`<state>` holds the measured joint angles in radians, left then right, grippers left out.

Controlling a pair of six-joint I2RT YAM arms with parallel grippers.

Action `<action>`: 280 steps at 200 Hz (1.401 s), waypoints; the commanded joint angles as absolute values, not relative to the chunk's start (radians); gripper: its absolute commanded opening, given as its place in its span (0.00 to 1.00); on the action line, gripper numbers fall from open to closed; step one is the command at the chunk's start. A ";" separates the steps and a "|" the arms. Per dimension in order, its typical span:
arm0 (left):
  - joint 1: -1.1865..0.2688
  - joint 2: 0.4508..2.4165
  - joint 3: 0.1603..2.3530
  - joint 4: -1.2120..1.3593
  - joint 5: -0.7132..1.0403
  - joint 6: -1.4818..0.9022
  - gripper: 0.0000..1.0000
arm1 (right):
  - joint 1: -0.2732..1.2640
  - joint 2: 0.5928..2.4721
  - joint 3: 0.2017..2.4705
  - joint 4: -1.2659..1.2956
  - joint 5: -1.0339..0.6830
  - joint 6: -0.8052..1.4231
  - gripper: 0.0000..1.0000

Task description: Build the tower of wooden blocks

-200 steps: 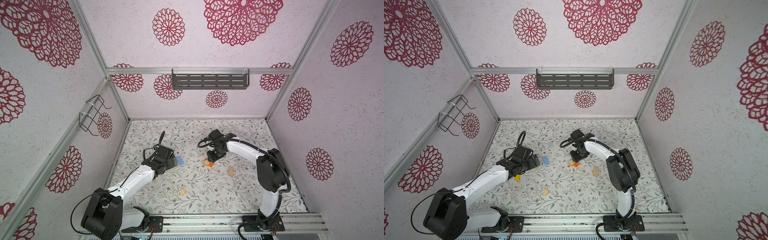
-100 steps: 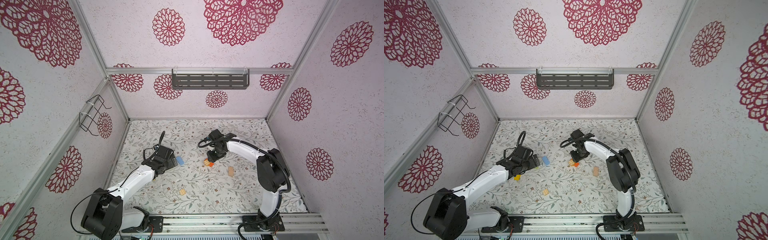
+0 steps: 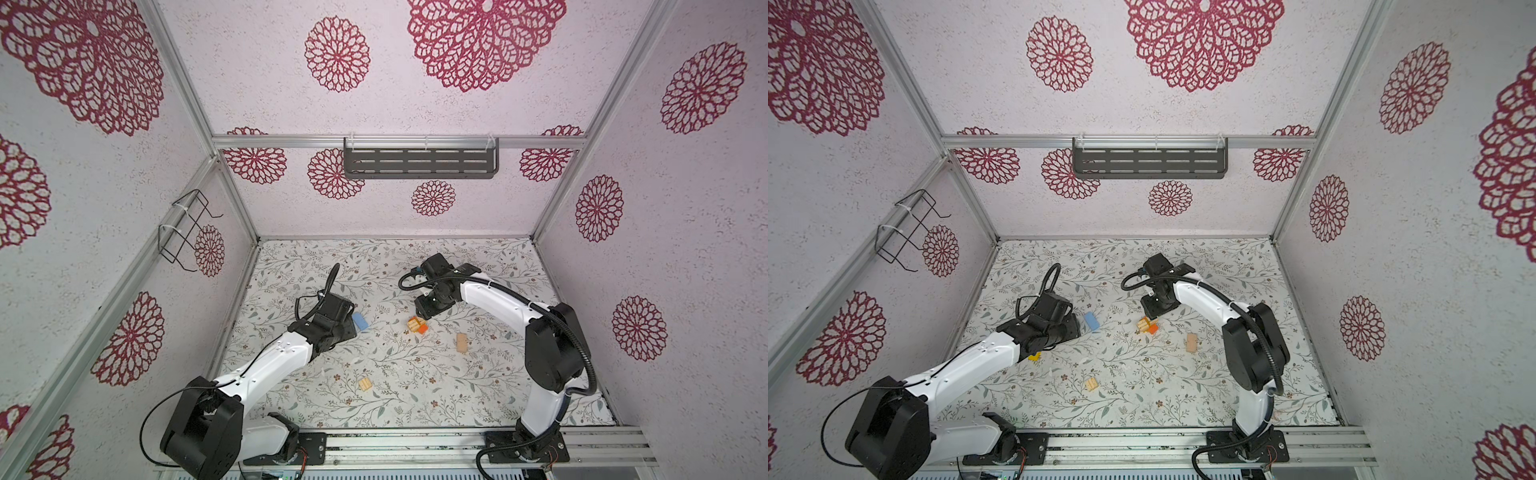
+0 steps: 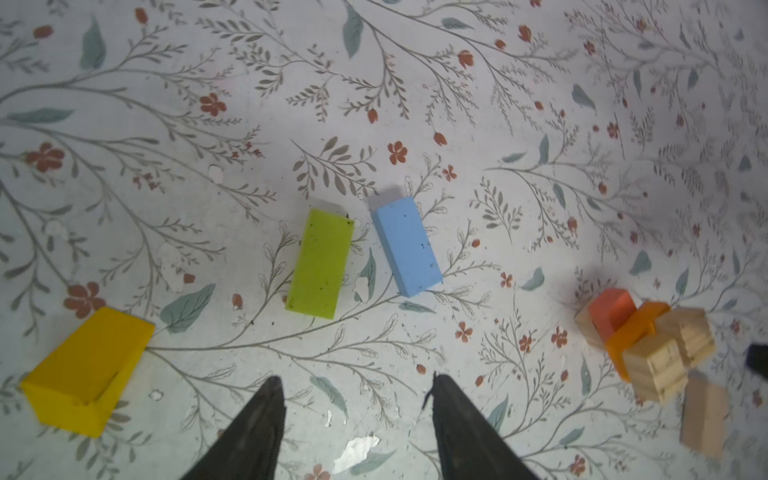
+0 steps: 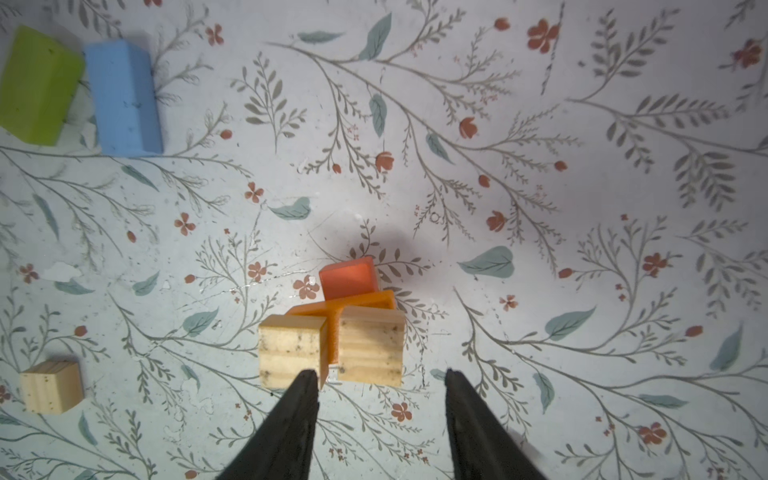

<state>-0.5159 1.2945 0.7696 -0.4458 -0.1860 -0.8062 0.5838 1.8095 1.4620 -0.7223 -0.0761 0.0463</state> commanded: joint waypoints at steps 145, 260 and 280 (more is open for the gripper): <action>-0.751 1.601 0.949 -0.205 -0.049 -0.837 0.00 | 0.415 1.732 1.250 -0.455 -0.325 0.192 0.16; -0.817 1.695 1.012 -0.168 -0.037 -0.856 0.00 | 0.413 1.768 1.225 -0.423 -0.371 0.182 0.16; -0.823 1.704 1.012 -0.160 -0.034 -0.860 0.00 | 0.413 1.772 1.223 -0.417 -0.386 0.183 0.16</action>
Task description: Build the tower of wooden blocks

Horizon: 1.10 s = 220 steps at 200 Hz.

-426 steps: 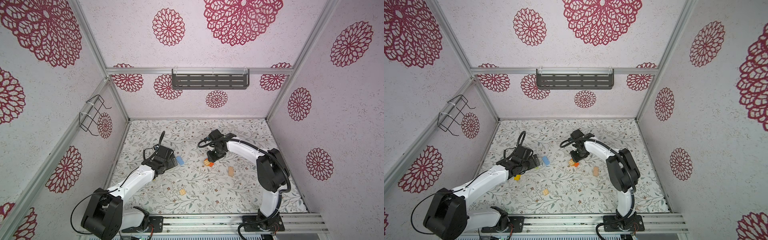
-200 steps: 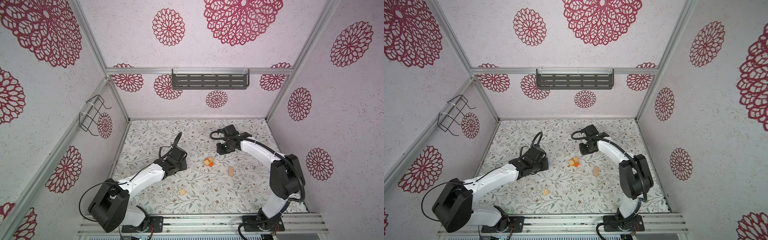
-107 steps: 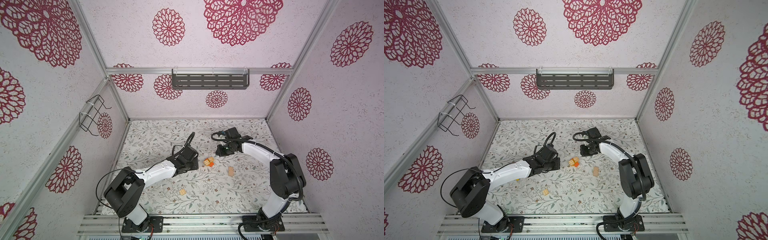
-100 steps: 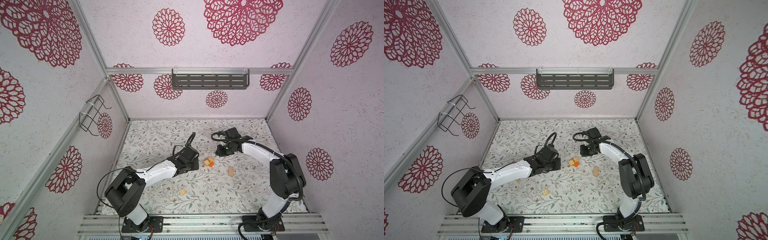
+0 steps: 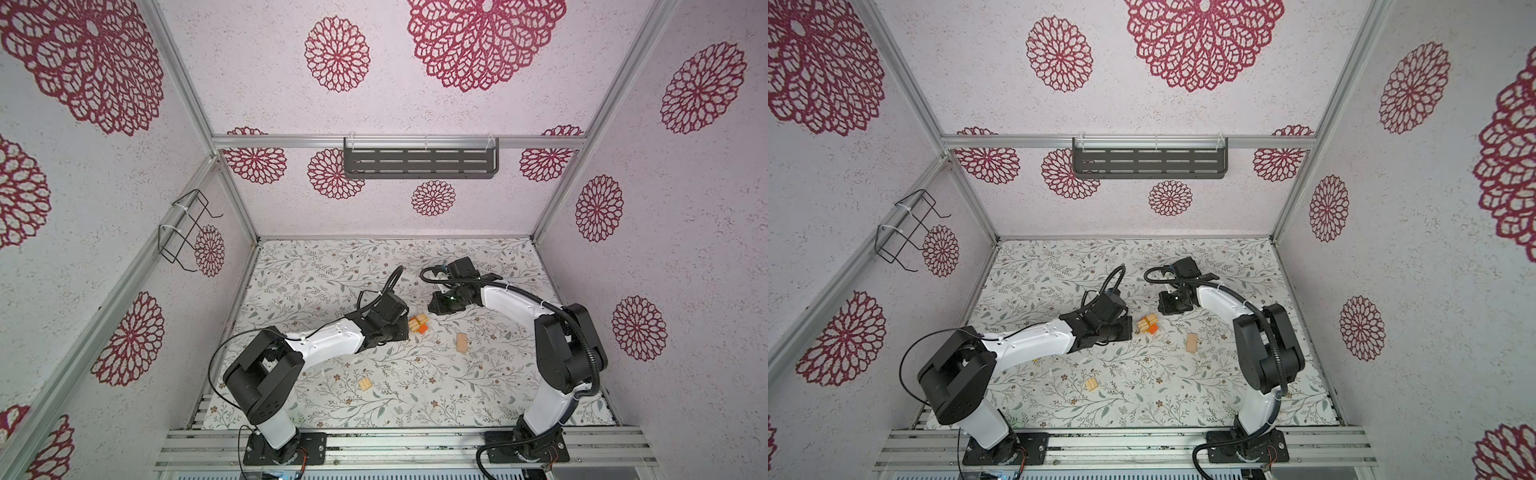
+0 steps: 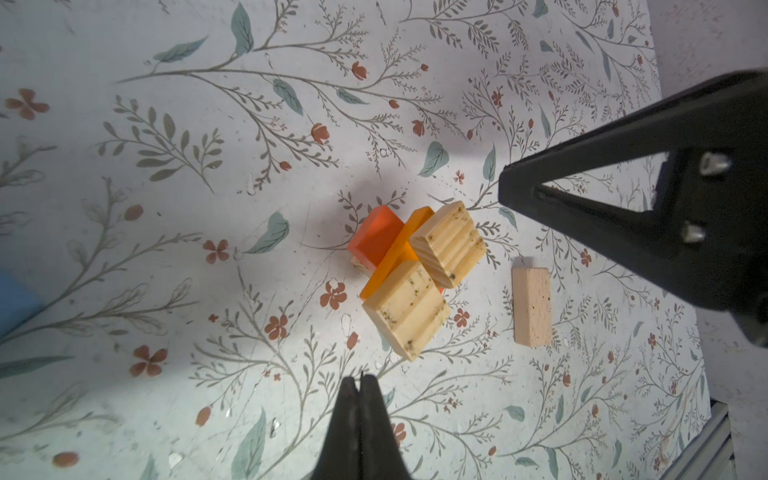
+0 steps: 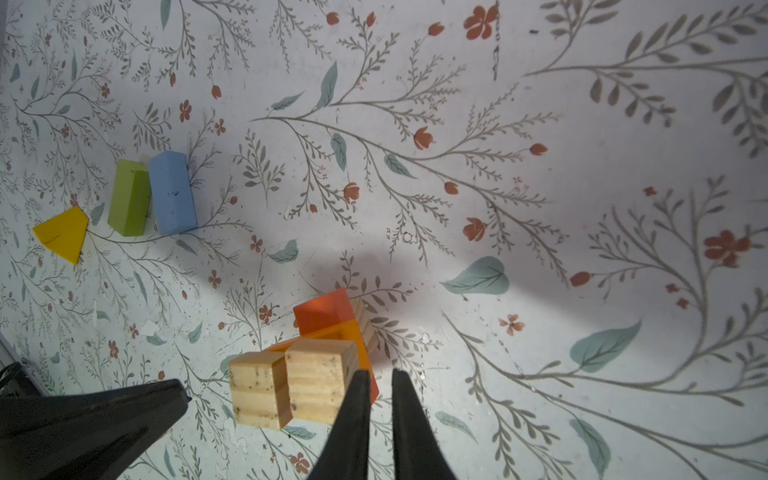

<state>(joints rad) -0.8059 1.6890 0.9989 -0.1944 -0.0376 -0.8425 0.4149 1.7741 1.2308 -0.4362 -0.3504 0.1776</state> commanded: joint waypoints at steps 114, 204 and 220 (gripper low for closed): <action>-0.827 1.727 1.022 -0.153 -0.021 -0.862 0.00 | 0.413 1.797 1.221 -0.414 -0.410 0.177 0.16; -0.827 1.747 1.038 -0.155 -0.018 -0.861 0.00 | 0.413 1.807 1.216 -0.421 -0.412 0.164 0.16; -0.827 1.753 1.041 -0.152 -0.021 -0.860 0.00 | 0.413 1.807 1.216 -0.422 -0.414 0.162 0.16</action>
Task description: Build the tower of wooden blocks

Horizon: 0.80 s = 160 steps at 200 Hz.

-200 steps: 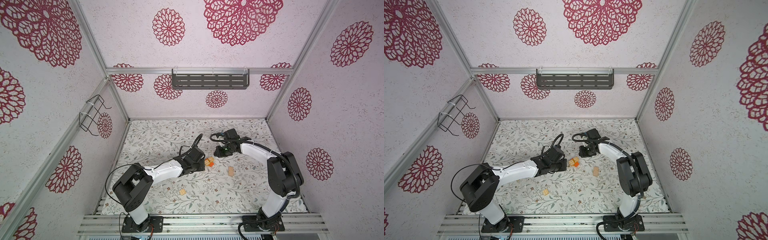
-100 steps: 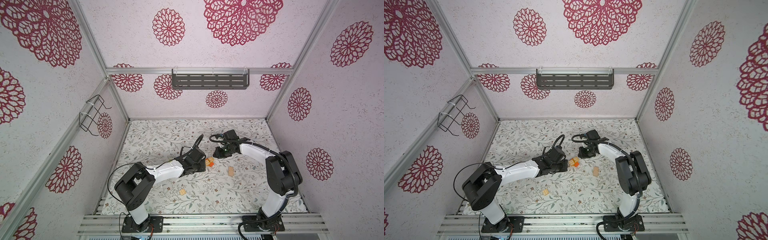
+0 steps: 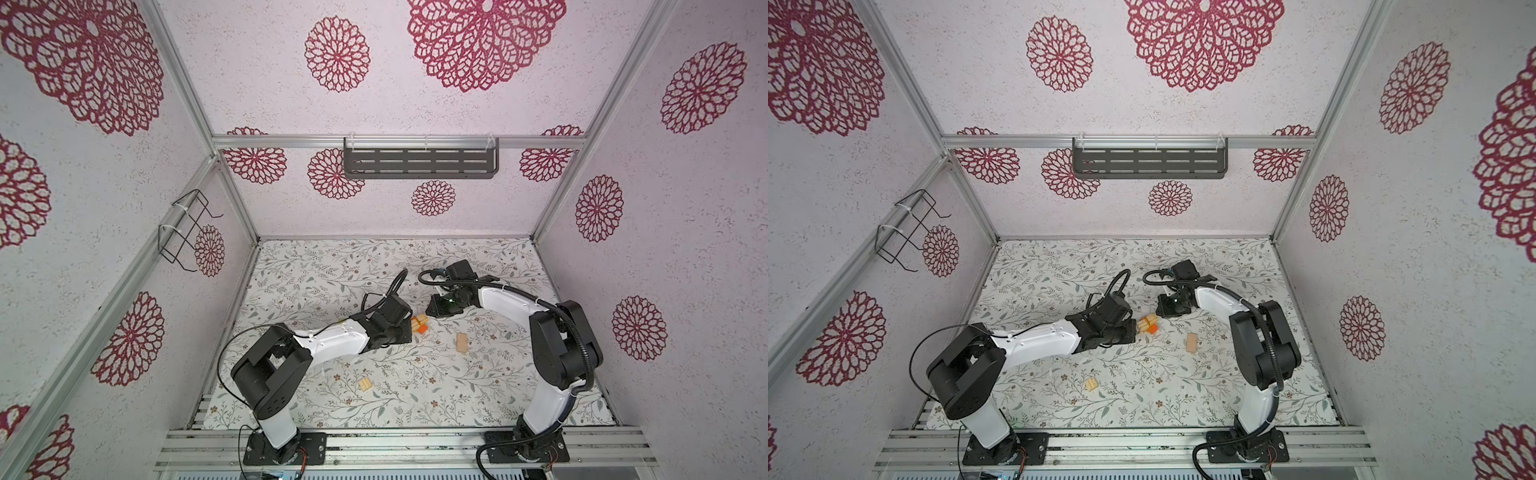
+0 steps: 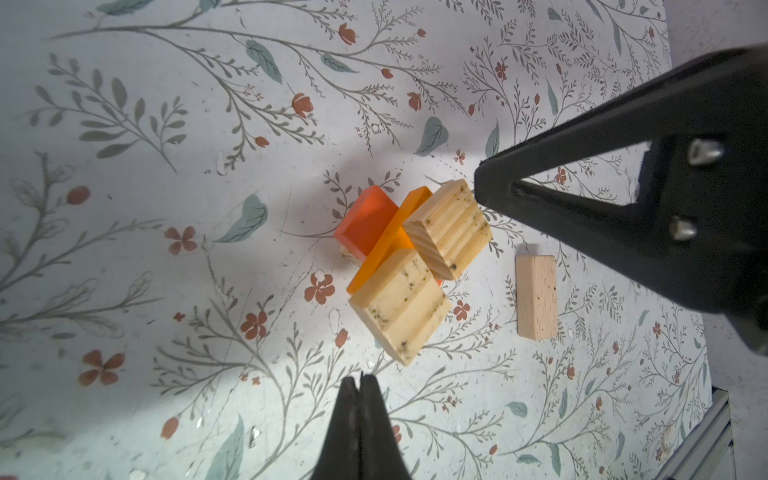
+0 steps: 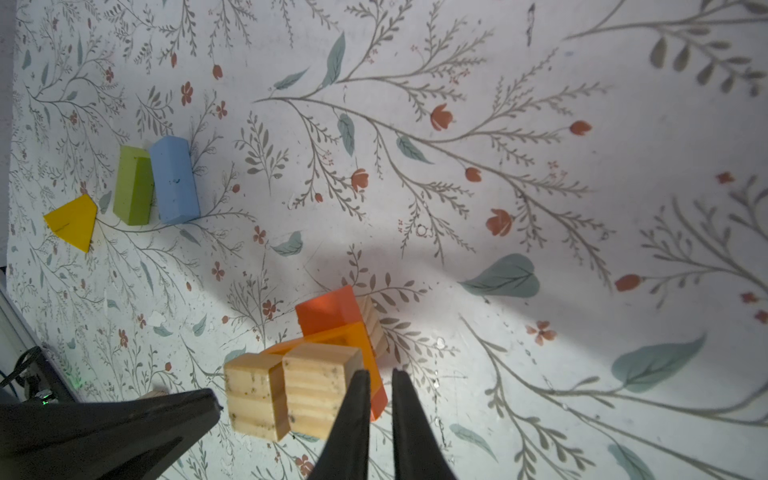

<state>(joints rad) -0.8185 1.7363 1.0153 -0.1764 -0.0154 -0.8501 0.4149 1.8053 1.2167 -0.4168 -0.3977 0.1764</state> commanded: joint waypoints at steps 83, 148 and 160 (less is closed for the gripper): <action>-0.827 1.767 1.066 -0.163 -0.023 -0.853 0.00 | 0.413 1.813 1.216 -0.422 -0.426 0.158 0.16; -0.827 1.768 1.067 -0.163 -0.024 -0.856 0.00 | 0.414 1.815 1.214 -0.413 -0.436 0.158 0.16; -0.826 1.760 1.065 -0.172 -0.033 -0.855 0.00 | 0.413 1.813 1.214 -0.413 -0.434 0.157 0.16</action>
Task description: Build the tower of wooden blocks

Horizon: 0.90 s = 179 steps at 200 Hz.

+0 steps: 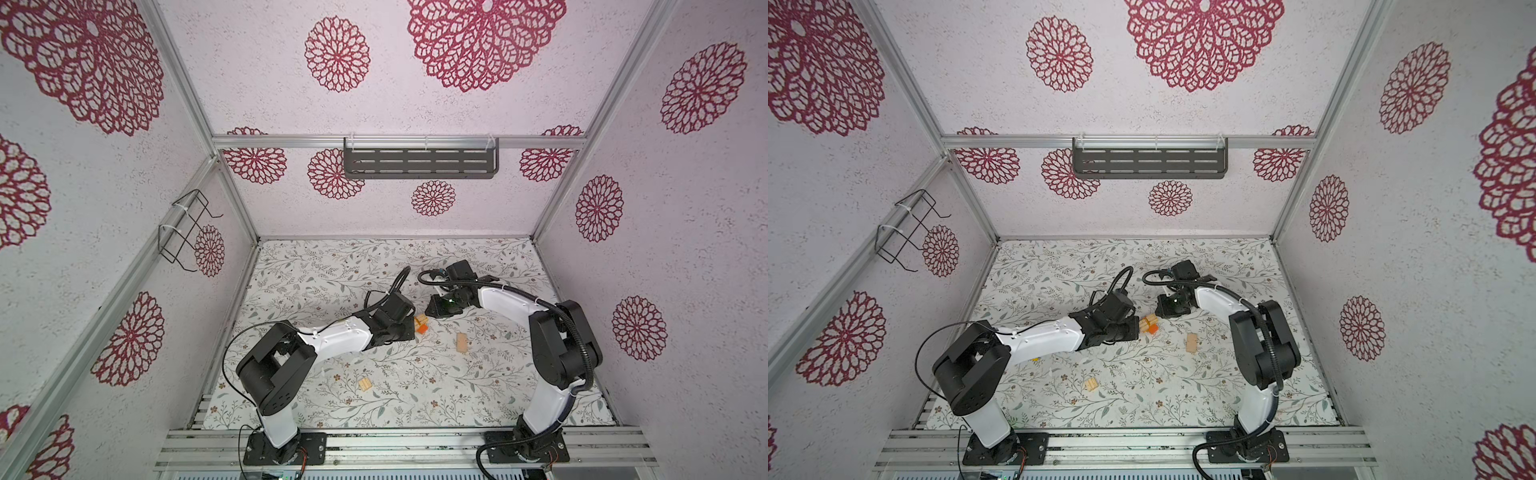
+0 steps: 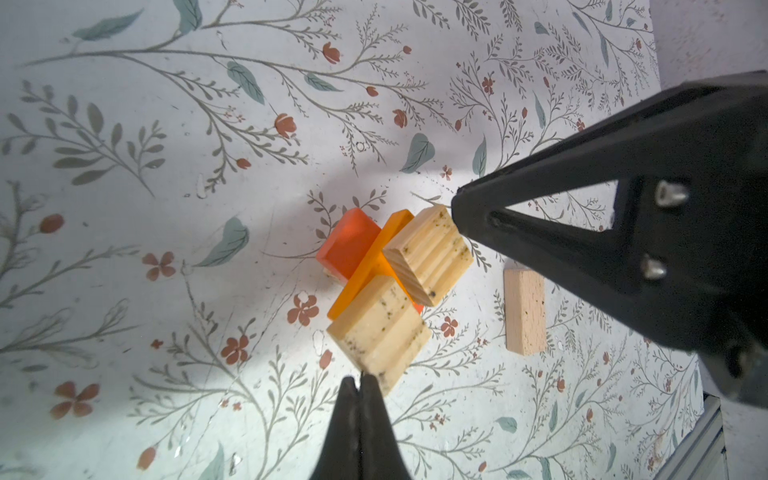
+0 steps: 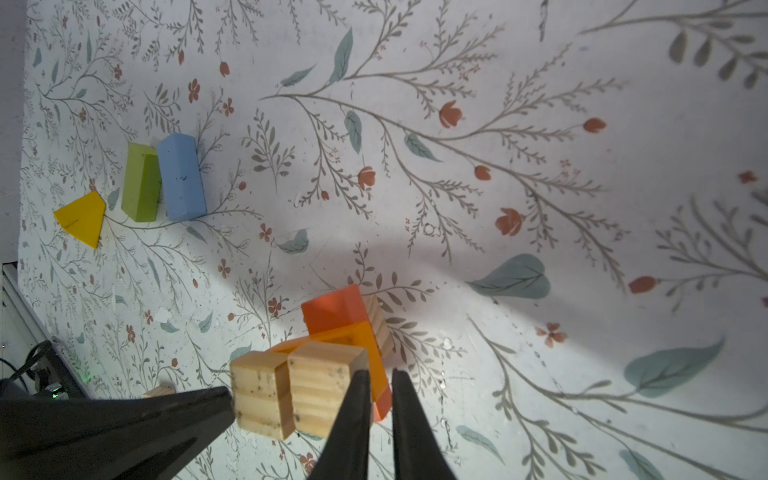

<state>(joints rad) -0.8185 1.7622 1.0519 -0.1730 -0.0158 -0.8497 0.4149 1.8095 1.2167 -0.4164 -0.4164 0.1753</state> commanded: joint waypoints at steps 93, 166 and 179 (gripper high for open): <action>-0.826 1.722 1.057 -0.206 -0.062 -0.830 0.00 | 0.413 1.811 1.213 -0.413 -0.422 0.157 0.16; -0.825 1.745 1.048 -0.181 -0.043 -0.845 0.00 | 0.413 1.813 1.213 -0.411 -0.423 0.158 0.16; -0.827 1.747 1.048 -0.181 -0.041 -0.845 0.00 | 0.413 1.813 1.215 -0.411 -0.424 0.158 0.16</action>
<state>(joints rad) -0.8185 1.7470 1.0515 -0.1978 -0.0429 -0.8387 0.4149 1.8103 1.2167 -0.4160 -0.4164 0.1749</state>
